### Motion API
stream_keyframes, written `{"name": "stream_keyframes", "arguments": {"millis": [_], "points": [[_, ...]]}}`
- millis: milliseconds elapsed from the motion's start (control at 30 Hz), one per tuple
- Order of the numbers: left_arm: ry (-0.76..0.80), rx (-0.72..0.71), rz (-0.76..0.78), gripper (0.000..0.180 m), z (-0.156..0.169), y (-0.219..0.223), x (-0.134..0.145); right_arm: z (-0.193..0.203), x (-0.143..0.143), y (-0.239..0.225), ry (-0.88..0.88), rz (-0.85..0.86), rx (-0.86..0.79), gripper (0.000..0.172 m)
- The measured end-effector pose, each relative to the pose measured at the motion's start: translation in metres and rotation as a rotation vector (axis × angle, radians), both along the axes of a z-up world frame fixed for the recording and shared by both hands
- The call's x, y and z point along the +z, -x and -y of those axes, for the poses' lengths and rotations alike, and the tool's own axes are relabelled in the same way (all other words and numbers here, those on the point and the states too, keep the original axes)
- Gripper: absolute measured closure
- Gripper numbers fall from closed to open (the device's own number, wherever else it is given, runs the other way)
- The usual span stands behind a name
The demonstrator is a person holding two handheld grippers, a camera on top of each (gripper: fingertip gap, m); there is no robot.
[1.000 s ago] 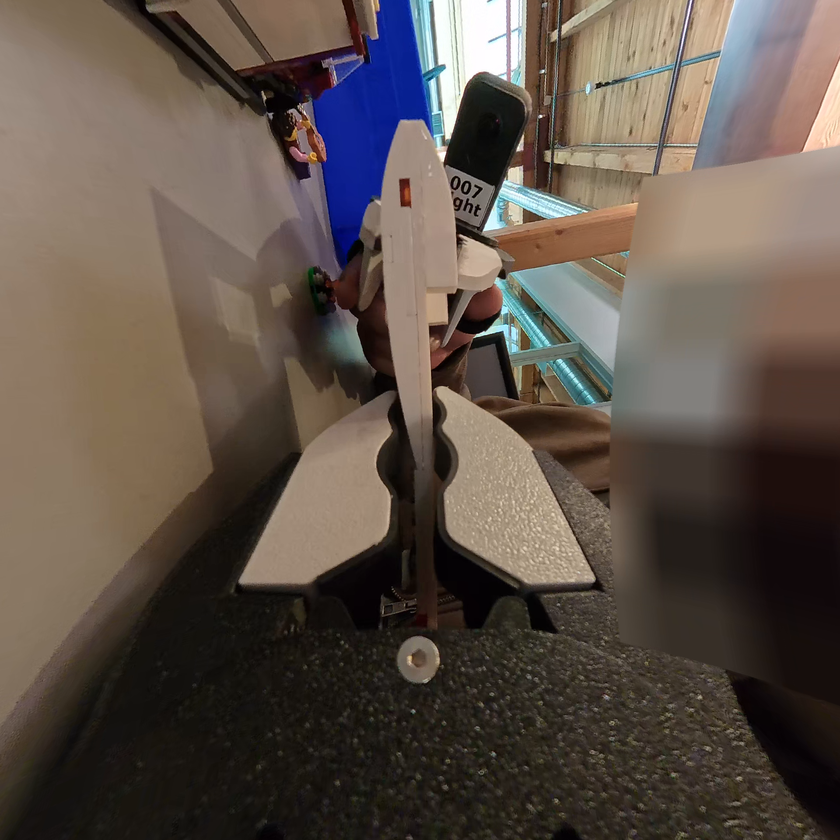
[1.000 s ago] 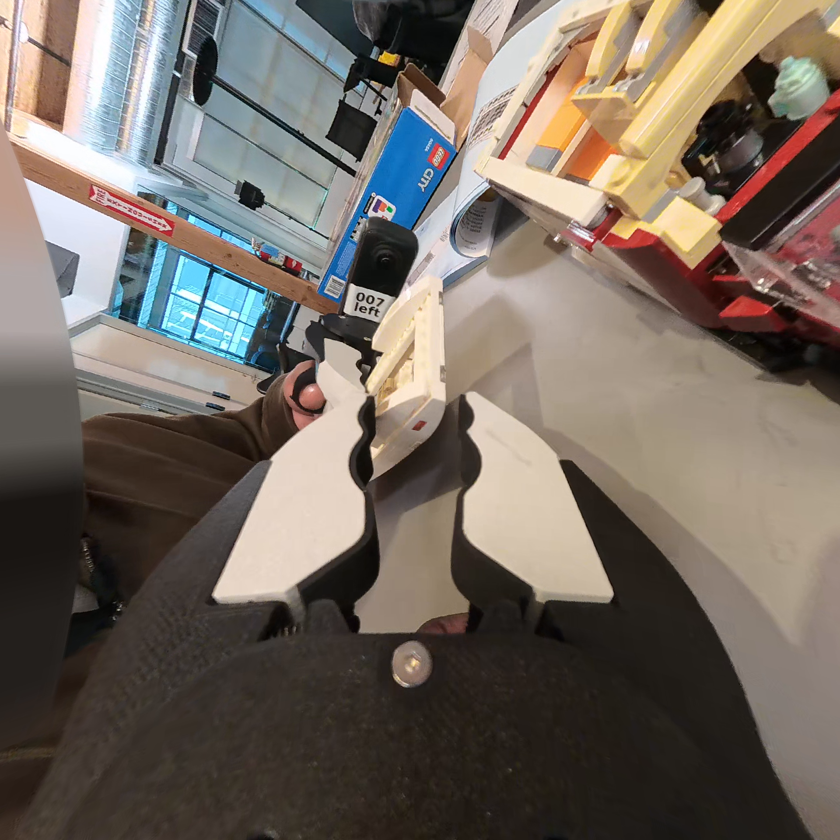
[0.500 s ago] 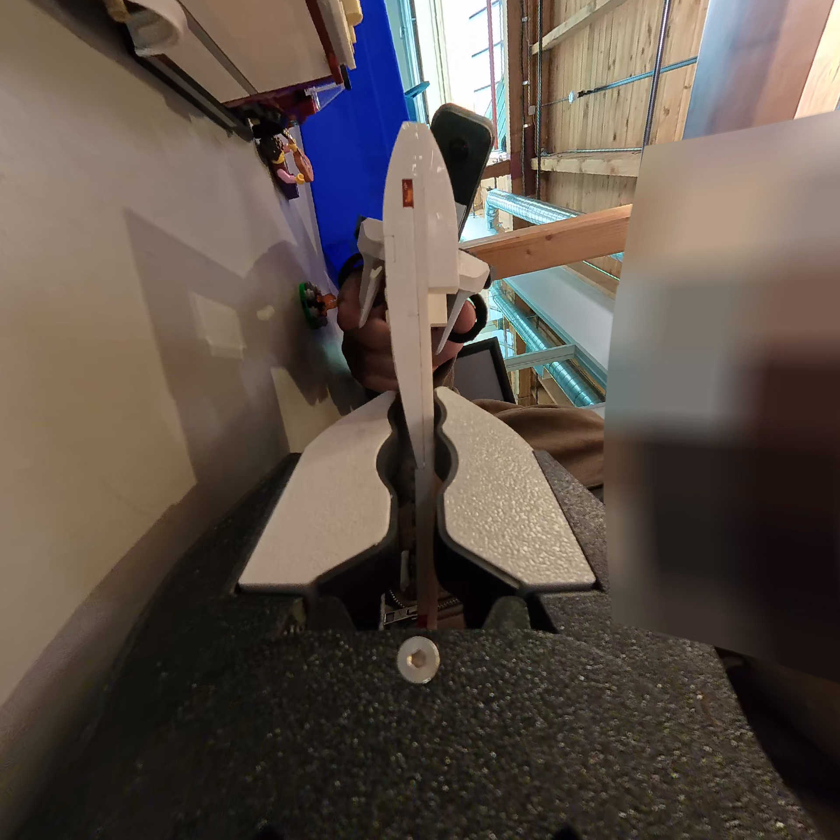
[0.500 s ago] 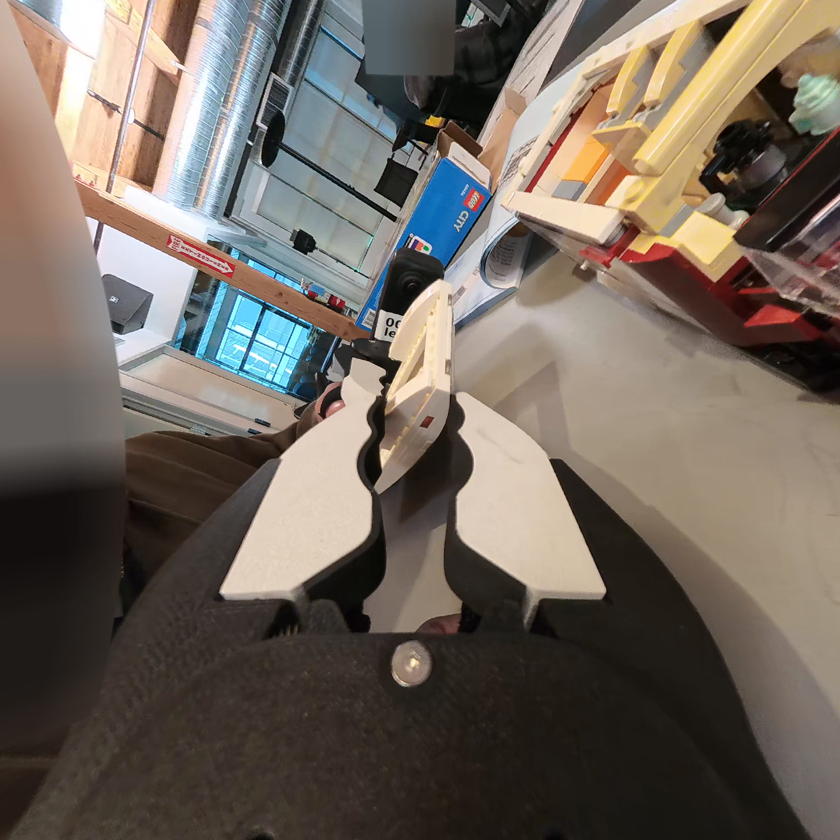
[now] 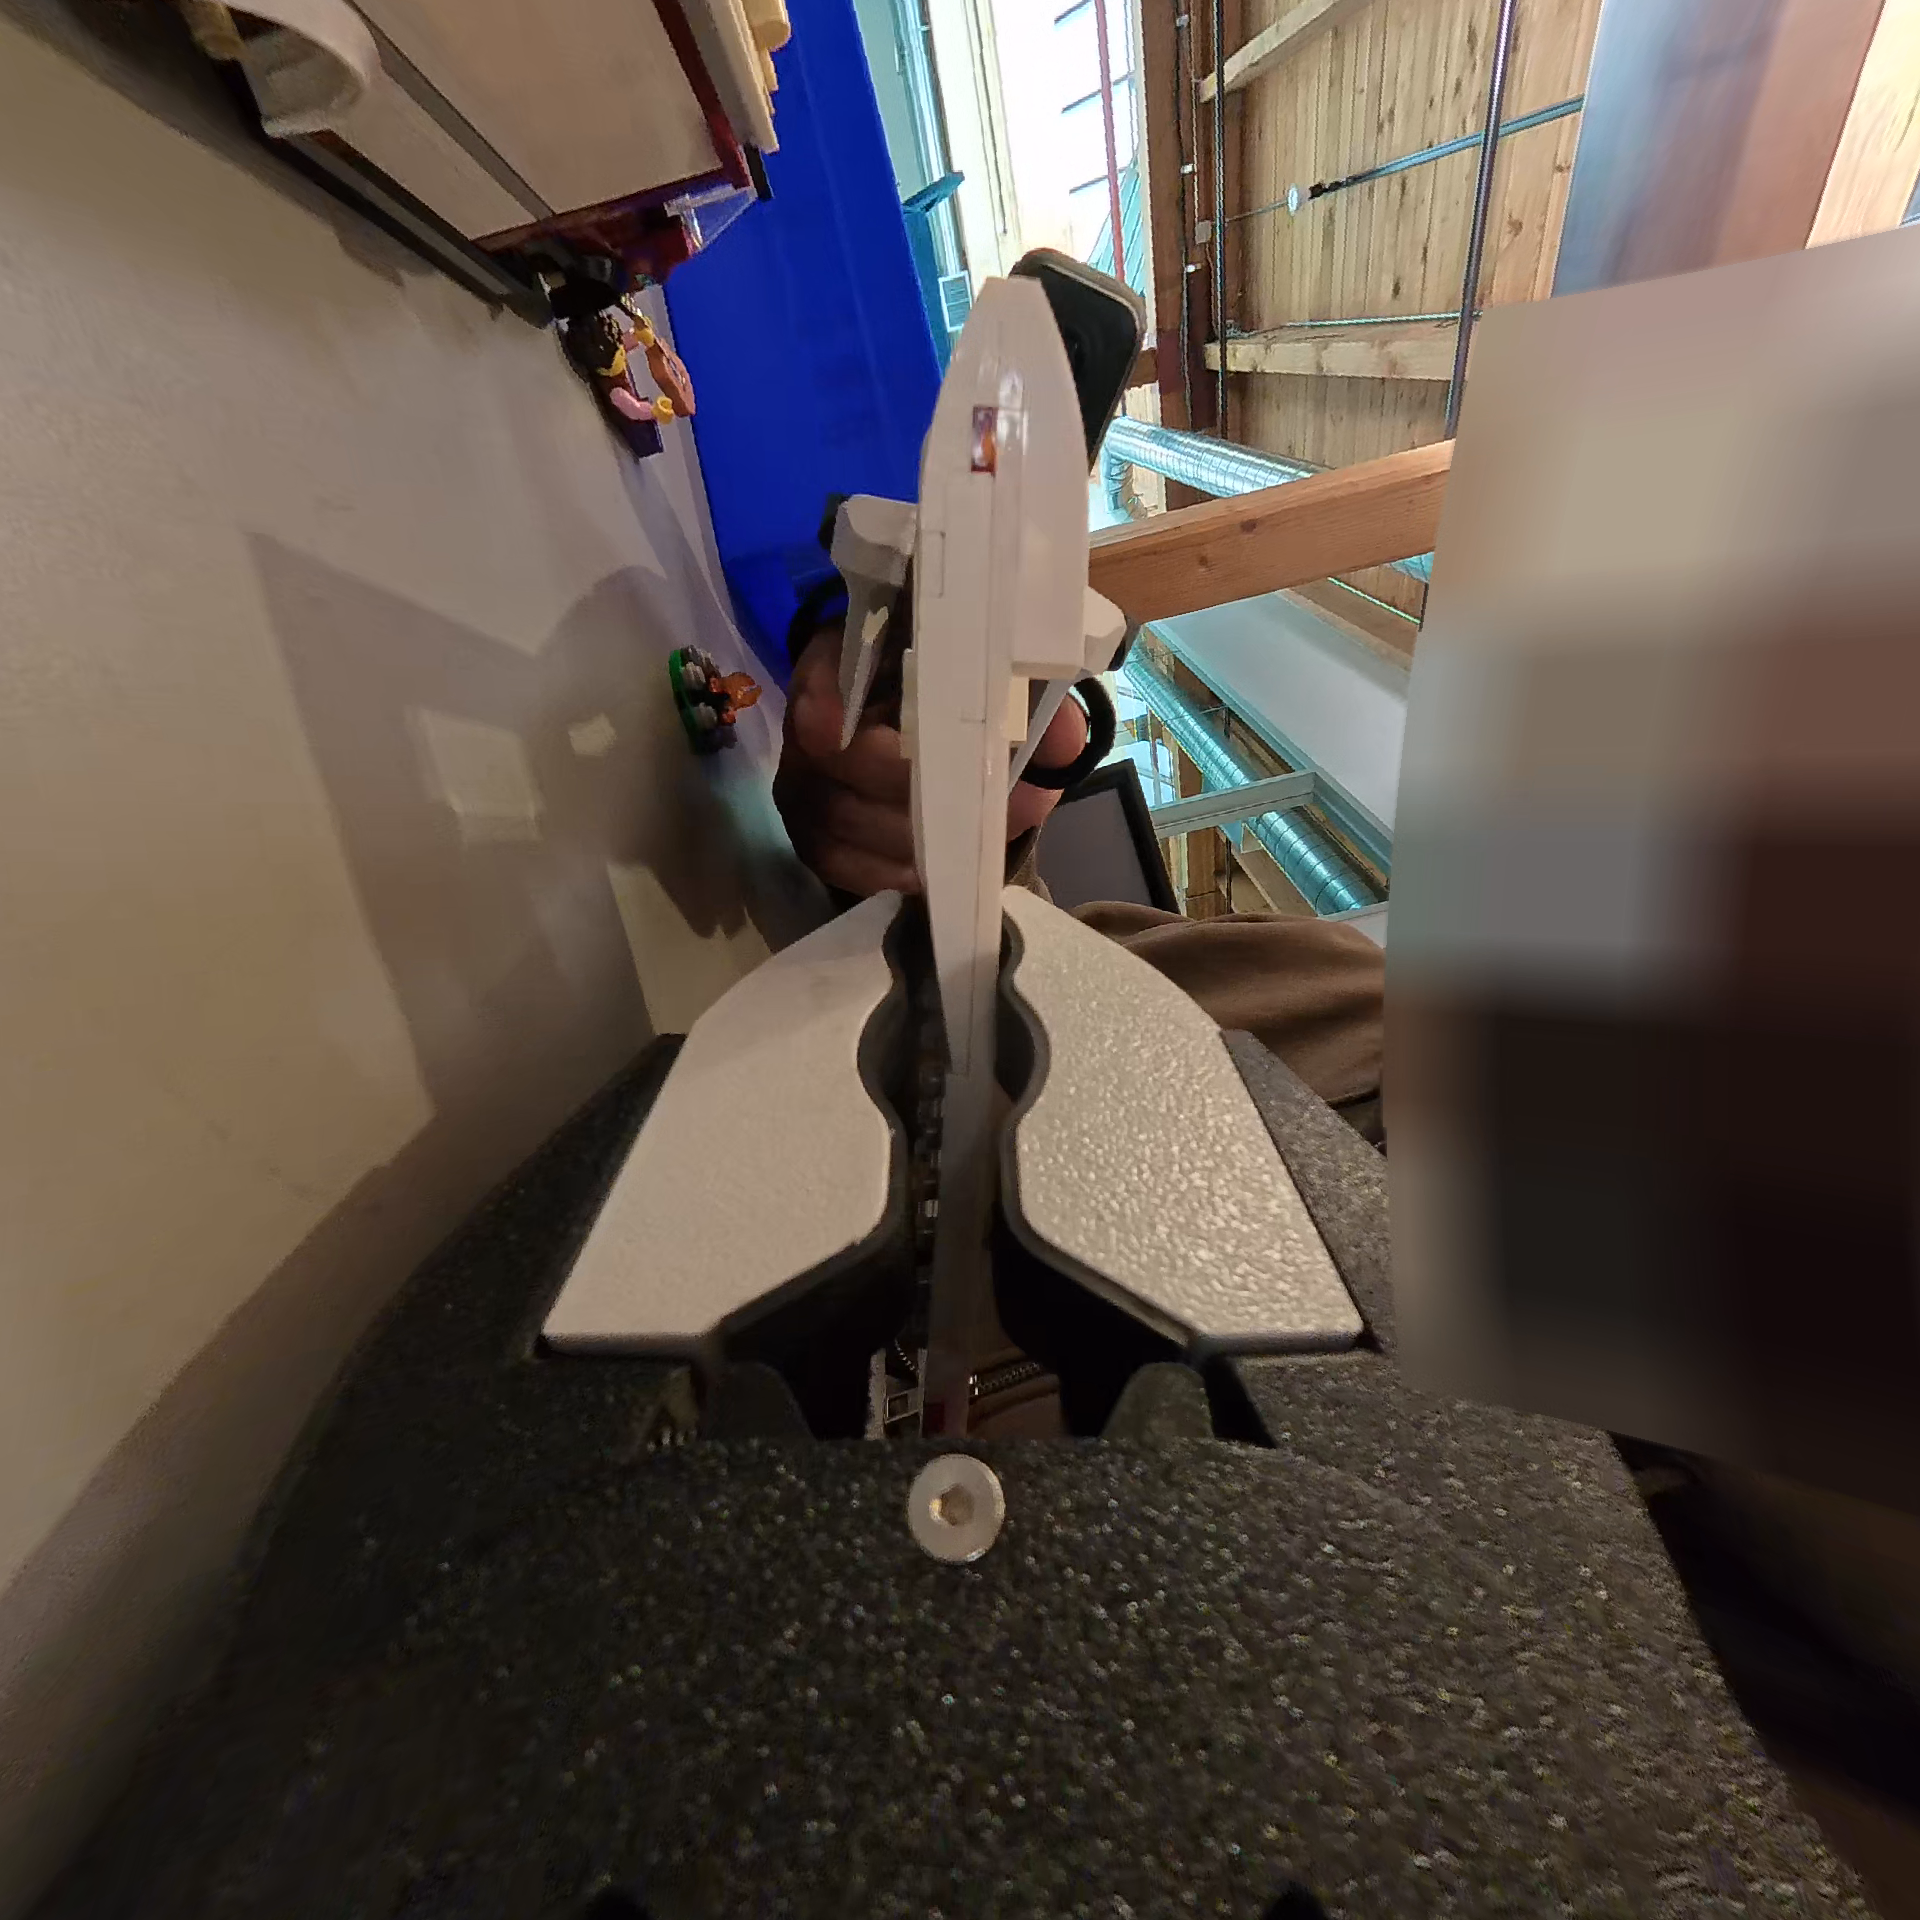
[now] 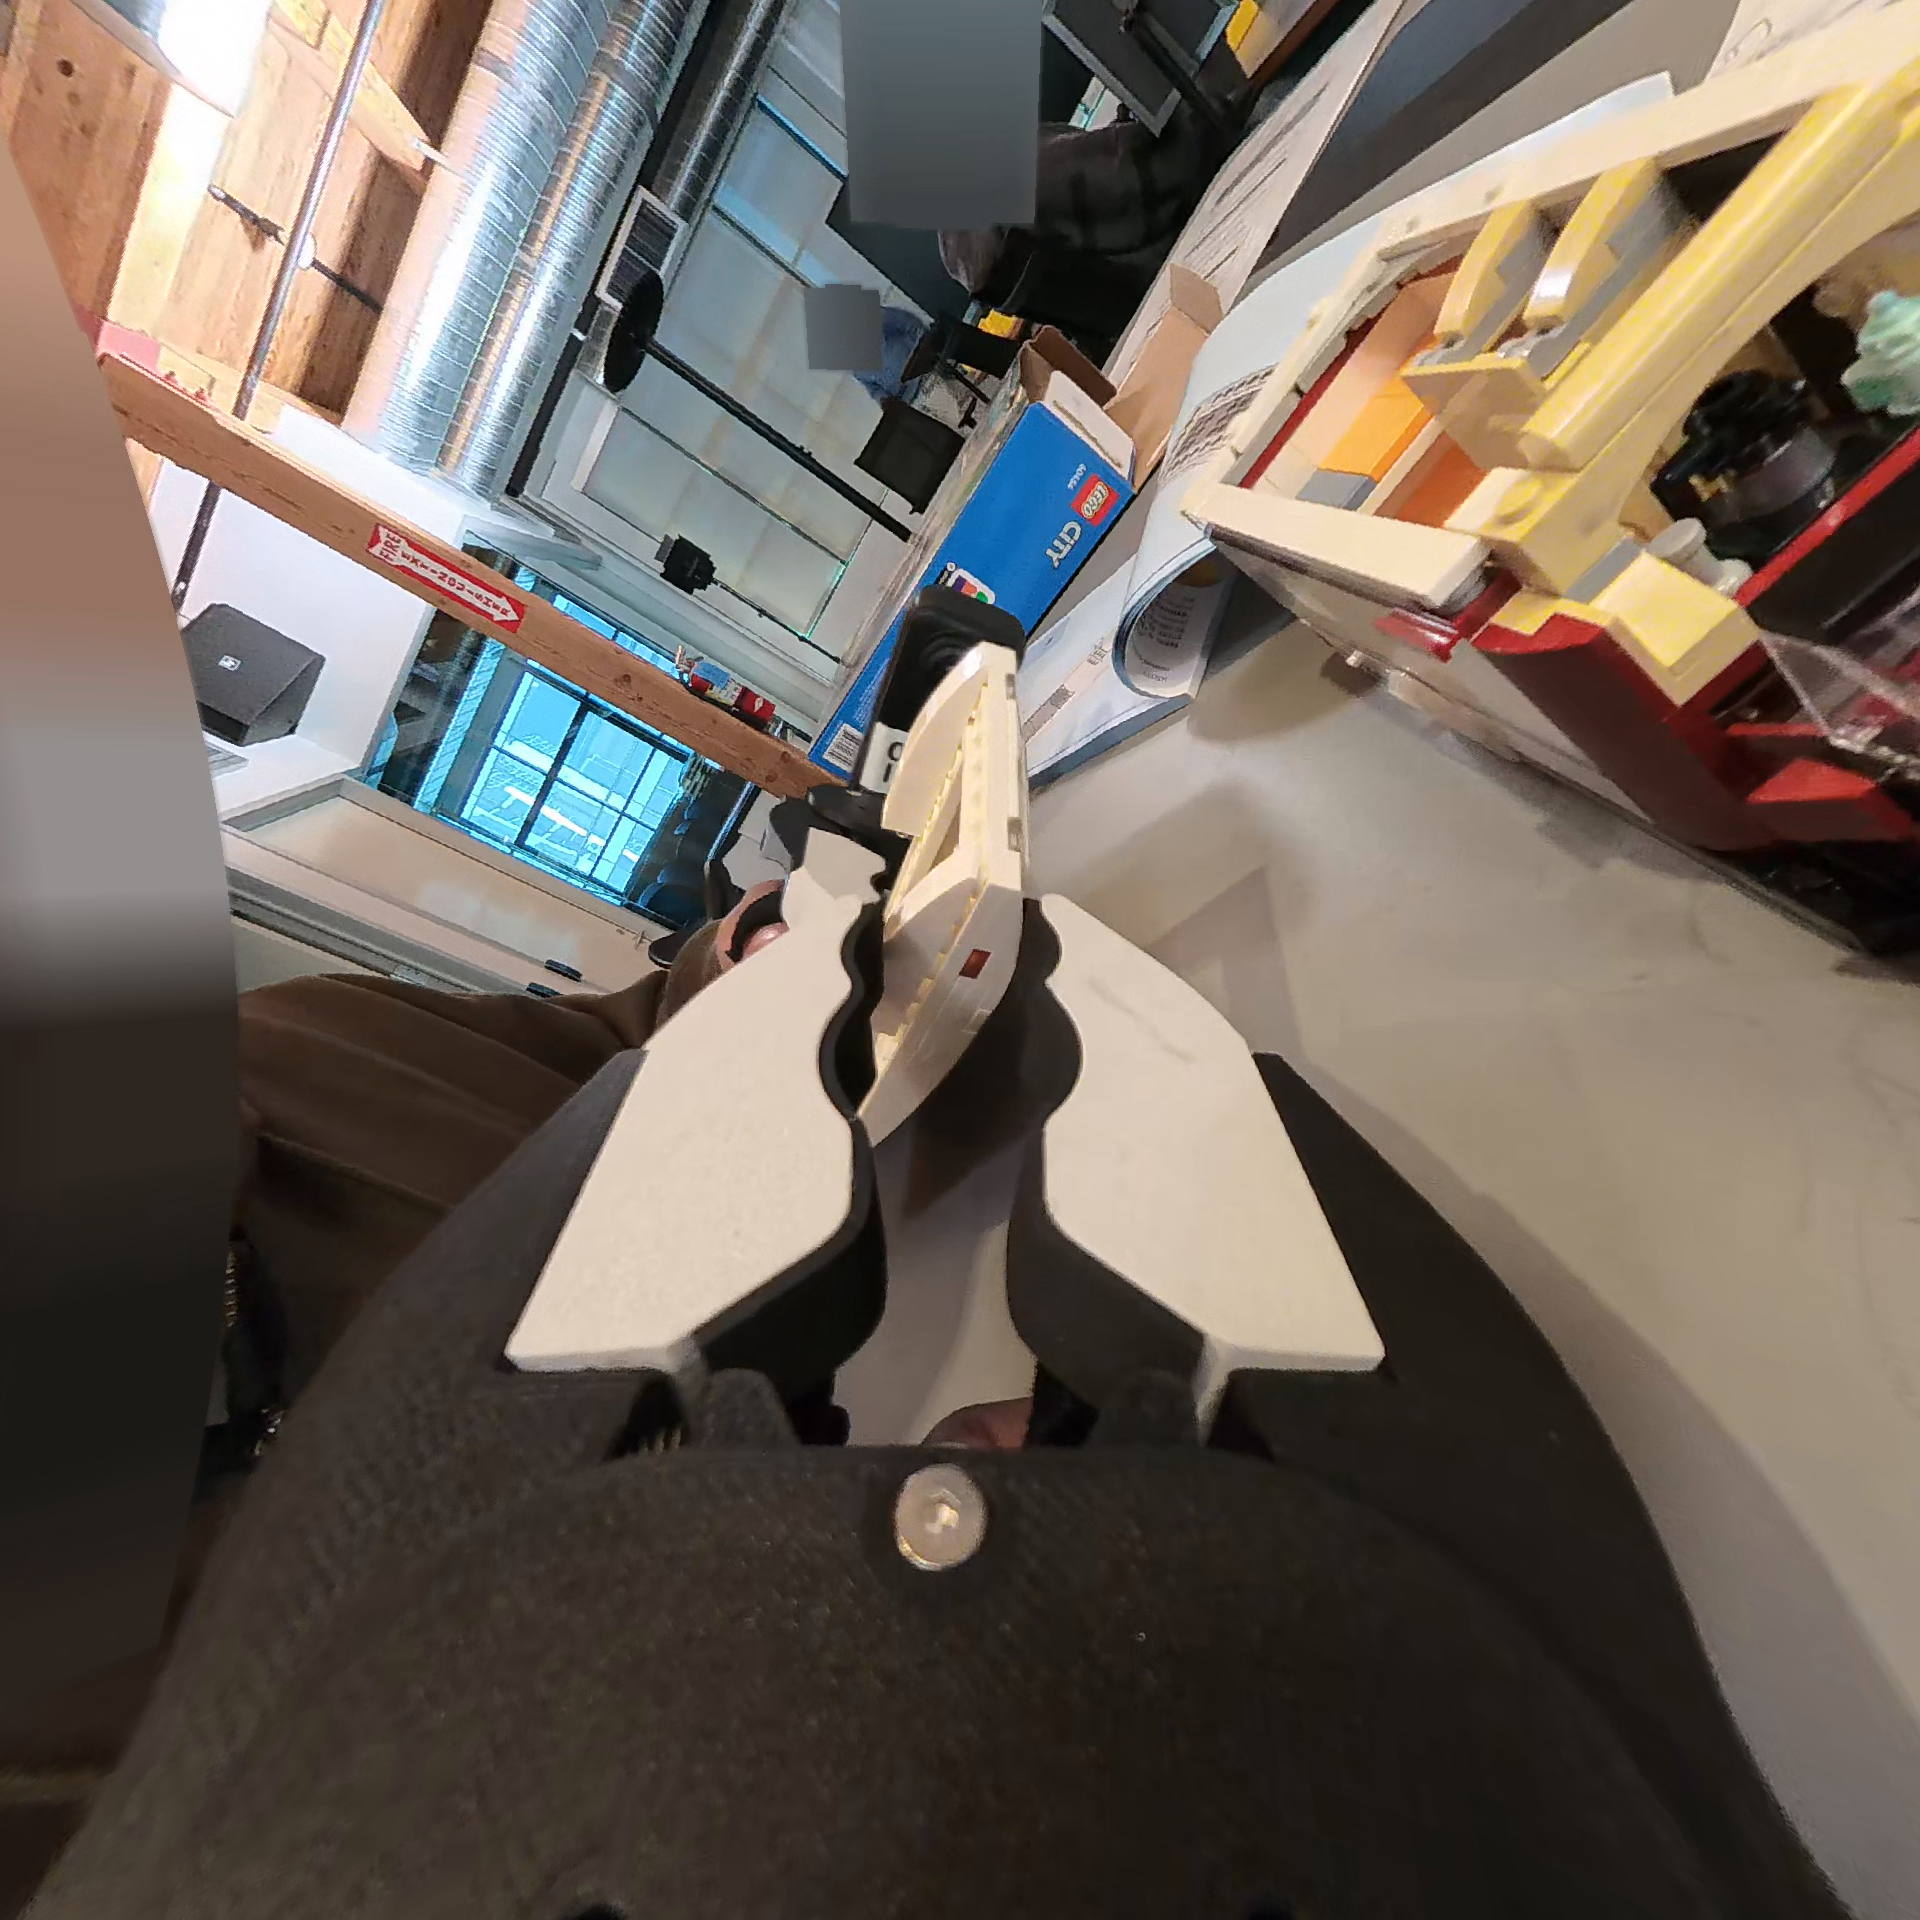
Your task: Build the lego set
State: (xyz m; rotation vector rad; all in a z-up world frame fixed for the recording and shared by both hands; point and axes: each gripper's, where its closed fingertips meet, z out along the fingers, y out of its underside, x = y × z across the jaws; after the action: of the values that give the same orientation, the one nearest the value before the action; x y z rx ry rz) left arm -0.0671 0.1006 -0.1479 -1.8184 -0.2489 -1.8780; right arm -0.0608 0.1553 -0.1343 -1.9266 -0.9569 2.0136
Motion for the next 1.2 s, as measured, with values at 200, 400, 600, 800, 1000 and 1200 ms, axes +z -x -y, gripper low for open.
{"name": "stream_keyframes", "arguments": {"millis": [200,400,600,800,1000,1200], "points": [[-0.007,-0.006,0.017,0.168,0.000,0.000,0.002,0.001,0.004,0.000,-0.013,-0.022,0.003,0.147],[-0.018,-0.027,0.083,0.165,0.000,0.003,0.008,0.001,0.011,0.002,-0.016,-0.031,-0.001,0.147],[-0.105,-0.060,0.053,0.159,0.002,0.006,0.016,0.006,0.024,0.004,-0.052,-0.054,0.005,0.148],[-0.206,-0.078,-0.053,0.146,0.003,0.009,0.021,0.012,0.041,0.006,-0.138,-0.070,0.018,0.148],[-0.305,-0.085,-0.156,0.132,0.004,0.015,0.026,0.022,0.052,0.008,-0.230,-0.078,0.034,0.148],[-0.444,-0.088,-0.292,0.109,0.008,0.015,0.043,0.032,0.059,0.014,-0.413,-0.063,0.029,0.148]]}}
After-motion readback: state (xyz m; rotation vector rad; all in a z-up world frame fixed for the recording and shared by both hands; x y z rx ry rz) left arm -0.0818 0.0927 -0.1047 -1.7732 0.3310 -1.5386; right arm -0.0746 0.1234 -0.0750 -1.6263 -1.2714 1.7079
